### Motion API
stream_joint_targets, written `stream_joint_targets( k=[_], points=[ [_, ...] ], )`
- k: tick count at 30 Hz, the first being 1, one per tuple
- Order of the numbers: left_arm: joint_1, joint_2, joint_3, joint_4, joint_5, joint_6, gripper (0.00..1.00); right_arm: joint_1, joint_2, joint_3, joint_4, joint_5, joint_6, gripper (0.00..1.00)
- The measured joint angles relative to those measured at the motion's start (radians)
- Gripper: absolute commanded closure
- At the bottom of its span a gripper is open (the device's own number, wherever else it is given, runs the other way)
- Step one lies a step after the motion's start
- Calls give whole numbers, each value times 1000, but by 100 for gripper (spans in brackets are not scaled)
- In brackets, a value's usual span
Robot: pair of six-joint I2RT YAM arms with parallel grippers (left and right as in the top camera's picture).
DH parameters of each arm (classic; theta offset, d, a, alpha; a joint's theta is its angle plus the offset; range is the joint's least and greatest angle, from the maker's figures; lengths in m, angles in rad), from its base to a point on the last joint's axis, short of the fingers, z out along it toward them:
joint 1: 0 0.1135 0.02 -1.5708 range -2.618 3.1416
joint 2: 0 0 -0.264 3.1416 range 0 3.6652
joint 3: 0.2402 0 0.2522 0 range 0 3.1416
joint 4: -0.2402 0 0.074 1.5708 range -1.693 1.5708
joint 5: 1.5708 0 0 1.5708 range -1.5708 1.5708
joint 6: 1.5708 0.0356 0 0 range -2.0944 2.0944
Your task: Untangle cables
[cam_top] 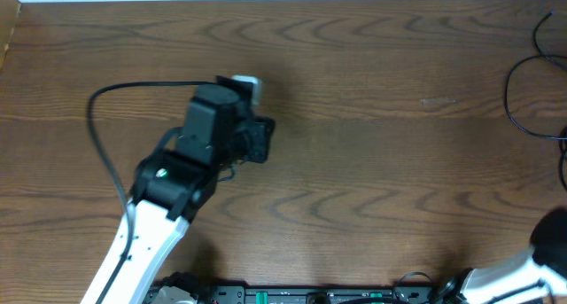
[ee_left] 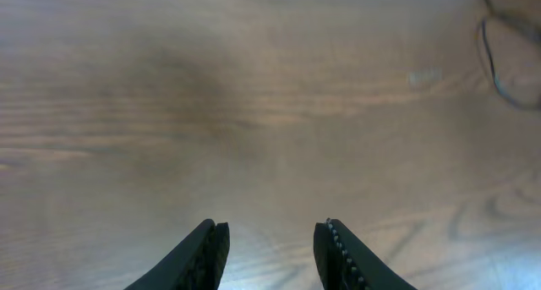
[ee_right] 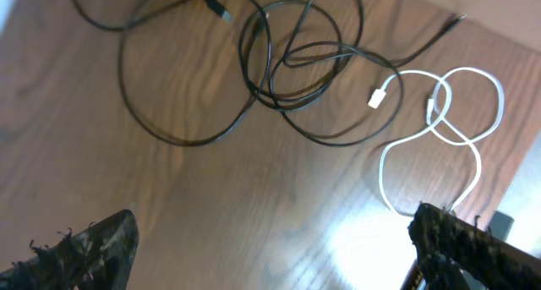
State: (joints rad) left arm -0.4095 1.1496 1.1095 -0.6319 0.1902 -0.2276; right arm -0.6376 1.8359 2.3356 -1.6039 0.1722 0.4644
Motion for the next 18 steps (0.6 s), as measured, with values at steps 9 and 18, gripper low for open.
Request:
stream_joint_targets(
  k=[9, 18],
  points=[
    [90, -99, 0, -40, -14, 0, 61, 289, -402, -566, 324, 71, -19, 1],
    [102, -172, 0, -105, -124, 0, 62, 566, -762, -954, 493, 144, -31, 1]
  ],
)
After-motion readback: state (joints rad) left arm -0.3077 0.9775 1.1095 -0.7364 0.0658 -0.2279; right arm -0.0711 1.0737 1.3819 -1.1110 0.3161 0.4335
